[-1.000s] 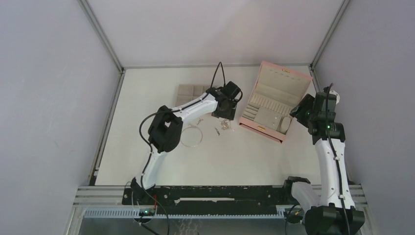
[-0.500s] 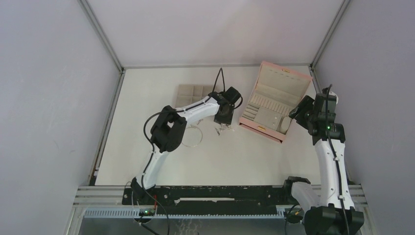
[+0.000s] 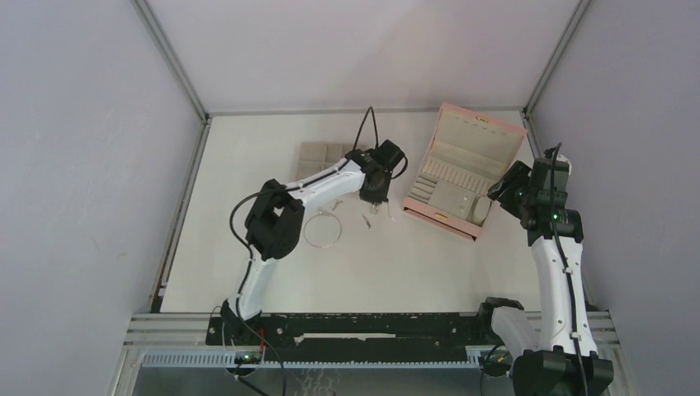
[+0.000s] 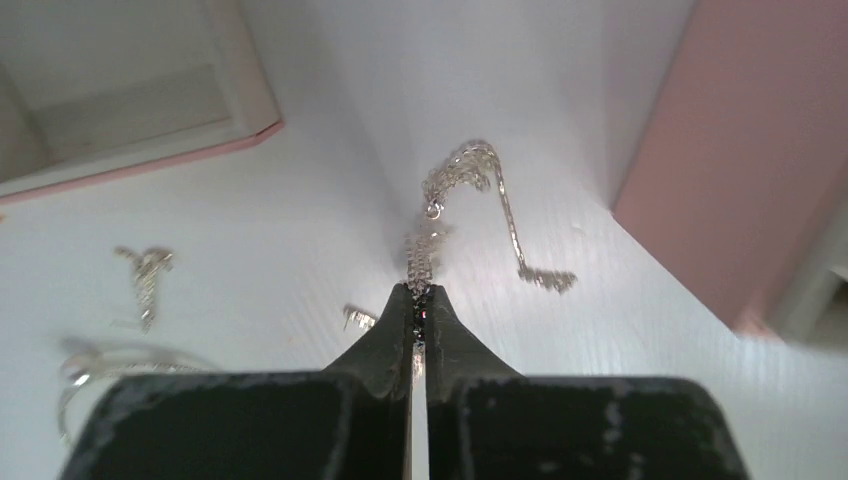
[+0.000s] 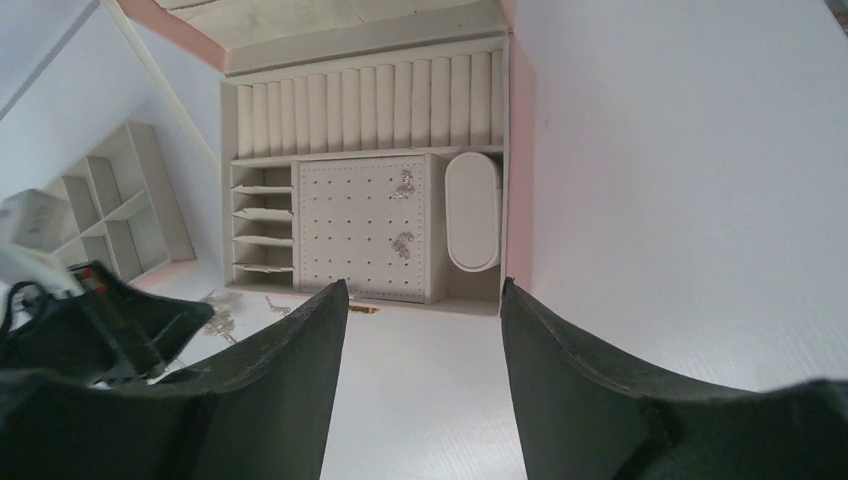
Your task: Organize the mixed jewelry
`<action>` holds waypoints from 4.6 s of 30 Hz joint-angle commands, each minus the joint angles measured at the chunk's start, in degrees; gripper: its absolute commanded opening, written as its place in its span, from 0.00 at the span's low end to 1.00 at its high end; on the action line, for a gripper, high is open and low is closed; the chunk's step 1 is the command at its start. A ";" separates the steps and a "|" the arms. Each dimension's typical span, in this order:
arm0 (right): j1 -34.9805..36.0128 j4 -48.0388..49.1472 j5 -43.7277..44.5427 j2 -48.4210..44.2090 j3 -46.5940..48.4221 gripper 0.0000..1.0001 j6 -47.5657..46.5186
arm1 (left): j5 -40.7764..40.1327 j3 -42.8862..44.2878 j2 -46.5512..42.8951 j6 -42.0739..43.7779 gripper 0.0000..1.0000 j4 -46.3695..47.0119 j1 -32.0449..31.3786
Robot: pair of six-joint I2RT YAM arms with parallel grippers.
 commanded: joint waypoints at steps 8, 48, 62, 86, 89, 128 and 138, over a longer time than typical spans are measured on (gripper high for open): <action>-0.59 1.34 -1.25 -1.36 -0.03 0.66 0.58 | 0.29 3.67 -21.26 6.20 0.00 -4.42 8.37; -0.85 0.06 -2.70 -0.76 -0.03 0.66 -0.02 | 0.80 0.42 -18.86 8.89 0.00 0.56 25.29; -0.94 -0.74 -2.35 -1.75 -0.03 0.66 -0.05 | 1.06 -2.56 -13.97 9.09 0.00 2.42 26.22; 28.72 3.94 7.08 1.19 1.79 0.66 1.10 | -3.62 -17.52 -29.98 6.53 0.70 9.19 26.21; 37.73 6.12 10.22 6.24 2.43 0.66 2.24 | -2.20 -23.08 -36.03 6.30 0.70 10.65 26.13; 29.21 2.61 10.06 11.64 4.44 0.59 1.94 | -1.43 -12.90 -8.38 -17.55 0.47 3.19 2.29; 28.98 3.55 8.35 11.32 3.58 0.59 1.57 | -2.14 -11.38 -5.99 -19.50 0.36 1.32 2.32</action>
